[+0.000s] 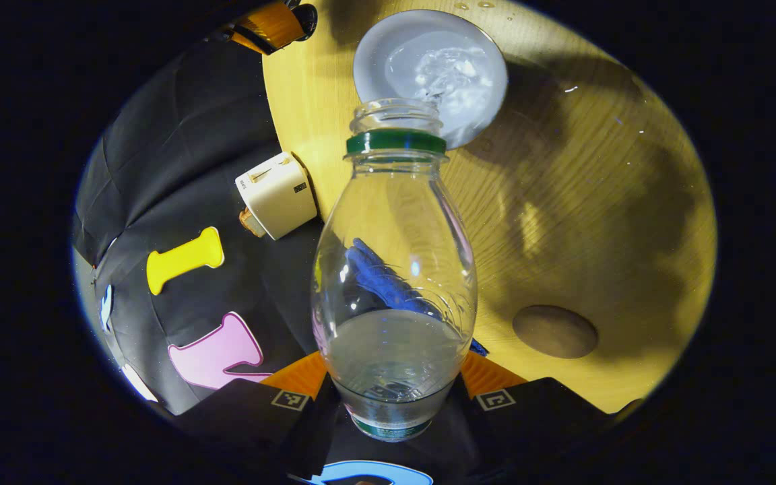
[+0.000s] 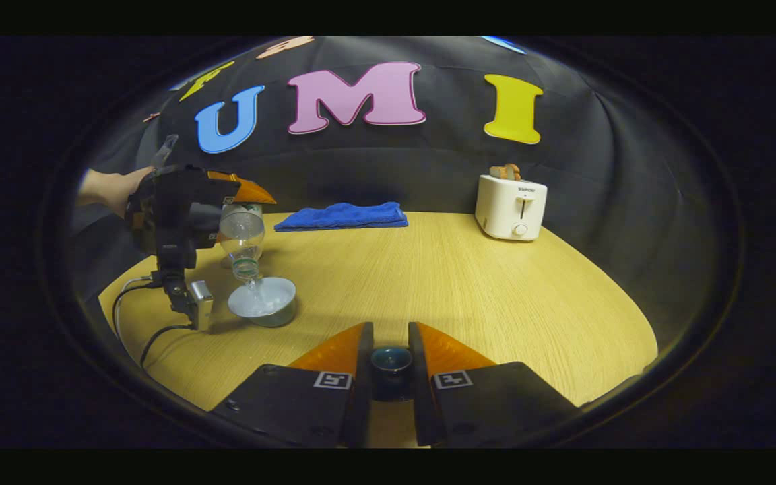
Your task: Open the teacup lid with one hand, grasp the water bottle and pour water into the teacup with the other hand; after pouring, place the water bottle on the coaster and then close the teacup lid.
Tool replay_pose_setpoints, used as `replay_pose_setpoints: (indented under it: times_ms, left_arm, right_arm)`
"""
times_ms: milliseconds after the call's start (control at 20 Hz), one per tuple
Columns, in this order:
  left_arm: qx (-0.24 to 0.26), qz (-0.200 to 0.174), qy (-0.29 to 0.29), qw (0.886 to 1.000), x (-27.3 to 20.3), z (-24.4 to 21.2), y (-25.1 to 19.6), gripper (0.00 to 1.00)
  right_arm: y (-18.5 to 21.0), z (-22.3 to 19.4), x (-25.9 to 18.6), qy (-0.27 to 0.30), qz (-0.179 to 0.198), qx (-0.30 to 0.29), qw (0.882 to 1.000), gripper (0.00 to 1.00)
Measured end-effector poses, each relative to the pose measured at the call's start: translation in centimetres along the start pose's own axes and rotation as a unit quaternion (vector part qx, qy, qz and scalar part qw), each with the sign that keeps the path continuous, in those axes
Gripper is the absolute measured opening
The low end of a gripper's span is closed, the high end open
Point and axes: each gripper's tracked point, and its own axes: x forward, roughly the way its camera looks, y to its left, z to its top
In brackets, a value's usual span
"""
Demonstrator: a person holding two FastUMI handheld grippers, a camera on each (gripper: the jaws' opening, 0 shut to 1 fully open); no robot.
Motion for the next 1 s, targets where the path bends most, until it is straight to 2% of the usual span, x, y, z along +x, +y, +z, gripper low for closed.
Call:
replay_pose_setpoints:
  times_ms: [50,100,150,350,400,450,550,600,650,750,800,850,950,1000]
  left_arm:
    - [0.007,0.001,0.000,1.000,-0.06,0.06,0.06,0.74]
    - [0.017,0.002,0.002,1.000,-0.15,-0.02,0.33,0.74]
    - [0.025,0.001,0.002,1.000,-0.19,-0.01,0.49,0.75]
    - [0.032,0.003,0.008,0.999,-0.13,0.07,0.56,0.75]
    - [0.034,0.004,0.007,0.999,-0.14,0.01,0.64,0.75]
    - [0.036,0.002,0.008,0.999,-0.20,0.04,0.56,0.75]
    - [0.039,0.005,0.008,0.999,-0.47,0.11,0.63,0.75]
    - [0.041,0.006,0.008,0.999,-0.67,0.24,0.51,0.75]
    - [0.040,0.006,0.009,0.999,-0.58,0.24,0.62,0.75]
    - [0.041,0.003,0.012,0.999,-0.63,0.21,0.65,0.75]
    - [0.042,0.003,0.012,0.999,-0.53,0.04,0.76,0.75]
    - [0.042,0.004,0.011,0.999,-0.54,0.13,0.70,0.75]
    - [0.034,0.007,0.004,0.999,-0.51,0.23,0.63,0.75]
    - [0.029,0.007,0.003,1.000,-0.38,0.15,0.59,0.75]
  right_arm:
    - [-0.12,0.07,0.04,-0.001,0.000,-0.002,1.000,0.34]
    - [-0.11,0.25,0.05,-0.002,0.000,-0.003,1.000,0.24]
    - [-0.03,0.23,0.04,-0.002,0.000,-0.003,1.000,0.29]
    - [0.09,0.13,-0.14,0.002,0.005,-0.005,1.000,0.29]
    - [0.03,0.11,-0.06,0.003,0.005,-0.006,1.000,0.24]
    - [0.11,0.16,-0.05,0.003,0.006,-0.007,1.000,0.34]
    - [0.23,0.23,-0.13,0.002,0.007,-0.009,1.000,0.34]
    - [0.20,0.31,-0.12,0.002,0.007,-0.011,1.000,0.29]
    - [0.29,0.30,-0.07,0.001,0.007,-0.013,1.000,0.34]
    - [0.34,0.35,-0.12,0.002,0.009,-0.014,1.000,0.34]
    - [0.39,0.45,-0.05,0.001,0.009,-0.014,1.000,0.24]
    - [0.48,0.55,-0.12,0.000,0.010,-0.013,1.000,0.29]
    - [0.53,0.64,-0.01,-0.001,0.010,-0.013,1.000,0.32]
    - [0.54,0.61,0.06,0.001,0.010,-0.014,1.000,0.29]
